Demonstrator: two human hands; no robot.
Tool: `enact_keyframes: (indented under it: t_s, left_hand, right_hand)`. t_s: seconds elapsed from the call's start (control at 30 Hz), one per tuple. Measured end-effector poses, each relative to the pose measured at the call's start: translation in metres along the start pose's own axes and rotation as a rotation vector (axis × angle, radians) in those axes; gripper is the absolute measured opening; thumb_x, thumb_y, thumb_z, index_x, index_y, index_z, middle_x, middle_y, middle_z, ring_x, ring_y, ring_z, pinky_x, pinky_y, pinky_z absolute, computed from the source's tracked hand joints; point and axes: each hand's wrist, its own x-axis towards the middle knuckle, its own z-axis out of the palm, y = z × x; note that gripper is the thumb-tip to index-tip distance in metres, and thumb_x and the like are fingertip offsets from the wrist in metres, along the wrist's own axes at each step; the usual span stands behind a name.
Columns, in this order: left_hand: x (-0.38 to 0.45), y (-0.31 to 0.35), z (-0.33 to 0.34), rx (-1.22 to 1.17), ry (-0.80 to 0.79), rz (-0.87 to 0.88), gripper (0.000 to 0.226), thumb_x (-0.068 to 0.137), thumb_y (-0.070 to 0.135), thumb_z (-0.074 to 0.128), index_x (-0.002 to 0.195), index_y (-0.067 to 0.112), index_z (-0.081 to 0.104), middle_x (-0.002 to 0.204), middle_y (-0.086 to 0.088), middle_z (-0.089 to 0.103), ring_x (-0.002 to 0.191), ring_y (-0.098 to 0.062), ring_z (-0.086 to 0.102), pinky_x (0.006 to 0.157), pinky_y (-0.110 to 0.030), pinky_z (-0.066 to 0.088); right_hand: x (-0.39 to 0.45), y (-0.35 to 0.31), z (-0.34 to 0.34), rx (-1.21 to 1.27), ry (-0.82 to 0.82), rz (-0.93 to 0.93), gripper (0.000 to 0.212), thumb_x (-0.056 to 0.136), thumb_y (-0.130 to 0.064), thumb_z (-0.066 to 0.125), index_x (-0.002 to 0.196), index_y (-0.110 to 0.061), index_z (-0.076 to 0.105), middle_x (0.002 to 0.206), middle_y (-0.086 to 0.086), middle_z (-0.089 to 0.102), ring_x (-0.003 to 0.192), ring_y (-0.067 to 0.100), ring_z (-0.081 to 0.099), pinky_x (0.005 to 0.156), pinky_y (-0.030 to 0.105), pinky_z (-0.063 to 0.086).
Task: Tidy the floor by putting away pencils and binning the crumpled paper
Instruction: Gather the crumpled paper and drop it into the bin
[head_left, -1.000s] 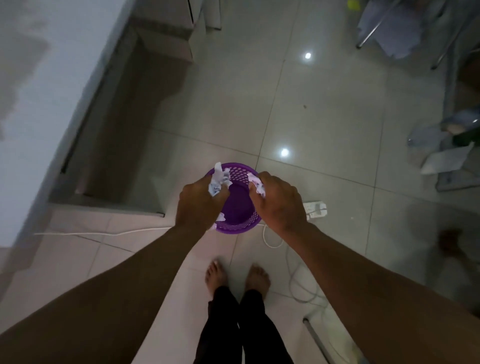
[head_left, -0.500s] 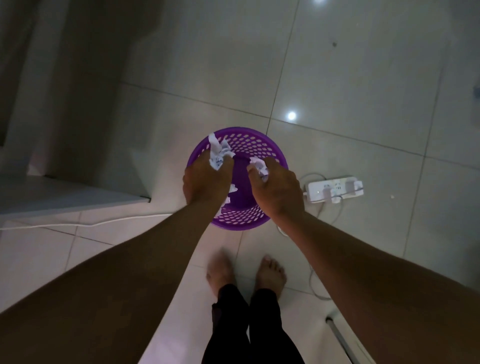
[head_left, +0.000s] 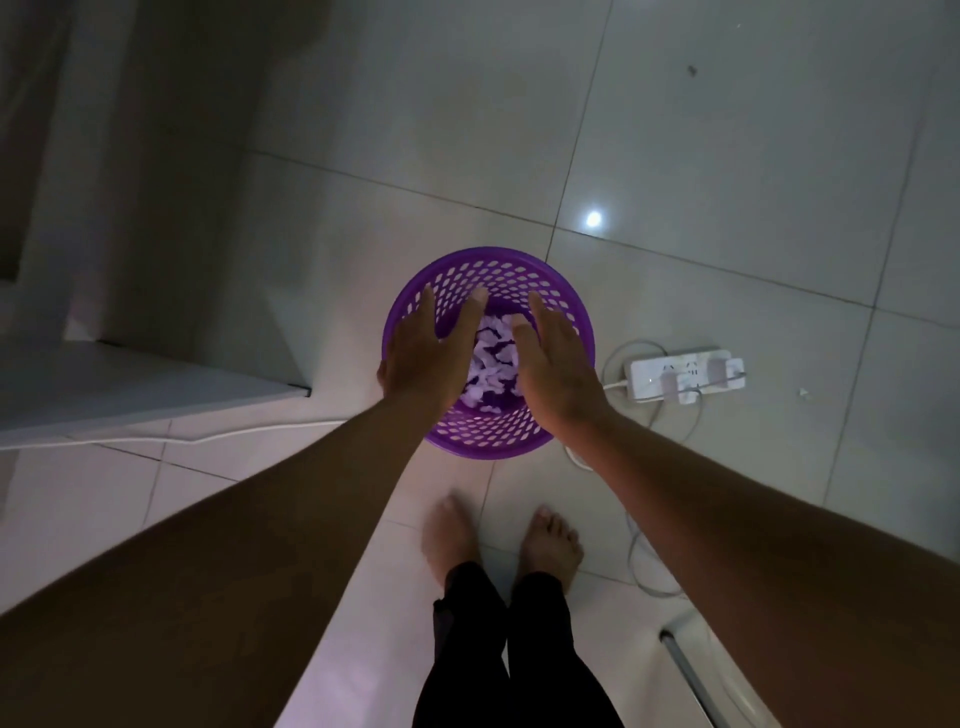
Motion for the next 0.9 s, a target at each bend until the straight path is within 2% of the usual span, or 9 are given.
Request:
enact_keyframes:
  t_s: [0.03, 0.07, 0.13, 0.23, 0.43, 0.57, 0.7, 0.77, 0.9]
  left_hand:
    - [-0.002, 0.003, -0.003, 0.007, -0.004, 0.020, 0.104, 0.069, 0.094, 0.017, 0.155, 0.035, 0.023, 0.160, -0.001, 0.034, 0.145, -0.030, 0.034, 0.115, -0.060, 0.030]
    - [-0.005, 0.006, -0.006, 0.017, -0.003, 0.042, 0.099, 0.075, 0.091, 0.019, 0.155, 0.034, 0.024, 0.160, -0.002, 0.034, 0.145, -0.030, 0.035, 0.115, -0.060, 0.031]
    - [-0.009, 0.010, -0.012, 0.035, 0.006, 0.082, 0.089, 0.082, 0.086, 0.024, 0.153, 0.033, 0.030, 0.158, -0.004, 0.038, 0.142, -0.030, 0.038, 0.113, -0.058, 0.034]
    - [-0.020, 0.018, -0.029, 0.039, 0.015, 0.155, 0.088, 0.077, 0.089, 0.022, 0.144, 0.036, 0.045, 0.144, -0.002, 0.053, 0.129, -0.026, 0.052, 0.106, -0.053, 0.044]
    - [-0.065, 0.064, -0.079, 0.125, 0.155, 0.340, 0.045, 0.098, 0.050, 0.051, 0.139, 0.031, 0.053, 0.146, 0.004, 0.053, 0.131, -0.019, 0.051, 0.111, -0.039, 0.041]
    - [-0.116, 0.106, -0.131, 0.171, 0.315, 0.488, 0.039, 0.099, 0.042, 0.054, 0.132, 0.024, 0.061, 0.139, 0.001, 0.061, 0.126, -0.019, 0.056, 0.106, -0.031, 0.040]
    - [-0.178, 0.152, -0.200, 0.164, 0.487, 0.540, 0.042, 0.097, 0.041, 0.049, 0.130, 0.021, 0.063, 0.135, -0.002, 0.063, 0.122, -0.022, 0.058, 0.105, -0.039, 0.046]
    - [-0.238, 0.167, -0.249, 0.184, 0.585, 0.574, 0.041, 0.097, 0.037, 0.050, 0.132, 0.019, 0.062, 0.135, -0.003, 0.063, 0.123, -0.023, 0.057, 0.105, -0.039, 0.045]
    - [-0.287, 0.170, -0.290, 0.182, 0.693, 0.606, 0.037, 0.097, 0.030, 0.057, 0.130, 0.017, 0.064, 0.131, -0.004, 0.066, 0.120, -0.023, 0.060, 0.100, -0.029, 0.041]
  right_hand:
    - [-0.001, 0.000, 0.001, -0.060, 0.014, -0.042, 0.066, 0.096, -0.047, 0.051, 0.149, -0.011, 0.033, 0.156, 0.018, 0.031, 0.143, 0.036, 0.029, 0.112, 0.056, 0.035]
    - [-0.001, -0.002, 0.001, -0.083, 0.015, -0.039, 0.060, 0.100, -0.041, 0.049, 0.149, -0.012, 0.032, 0.156, 0.016, 0.032, 0.143, 0.035, 0.030, 0.110, 0.056, 0.037]
    - [-0.003, -0.009, -0.005, 0.019, 0.038, 0.039, 0.055, 0.103, -0.045, 0.033, 0.151, -0.019, 0.028, 0.155, 0.008, 0.035, 0.142, 0.027, 0.033, 0.112, 0.051, 0.037]
    - [-0.011, -0.025, -0.024, 0.051, 0.084, 0.008, 0.053, 0.103, -0.045, 0.033, 0.149, -0.018, 0.034, 0.150, 0.006, 0.042, 0.137, 0.023, 0.039, 0.112, 0.040, 0.037]
    - [-0.035, -0.078, -0.085, -0.086, 0.194, -0.200, 0.046, 0.102, -0.041, 0.036, 0.141, -0.018, 0.046, 0.141, 0.005, 0.052, 0.128, 0.023, 0.050, 0.106, 0.041, 0.043]
    - [-0.067, -0.140, -0.134, -0.121, 0.292, -0.368, 0.047, 0.100, -0.042, 0.034, 0.132, -0.016, 0.056, 0.132, 0.006, 0.061, 0.119, 0.023, 0.058, 0.100, 0.040, 0.049]
    - [-0.096, -0.209, -0.187, -0.161, 0.379, -0.532, 0.043, 0.100, -0.039, 0.039, 0.129, -0.014, 0.059, 0.127, 0.007, 0.064, 0.113, 0.023, 0.061, 0.095, 0.037, 0.049]
    - [-0.136, -0.257, -0.217, -0.187, 0.399, -0.651, 0.040, 0.100, -0.035, 0.042, 0.128, -0.012, 0.060, 0.124, 0.009, 0.065, 0.110, 0.024, 0.062, 0.090, 0.037, 0.050]
    - [-0.158, -0.295, -0.234, -0.194, 0.437, -0.741, 0.037, 0.098, -0.030, 0.045, 0.126, -0.010, 0.060, 0.118, 0.010, 0.065, 0.105, 0.029, 0.061, 0.086, 0.042, 0.050]
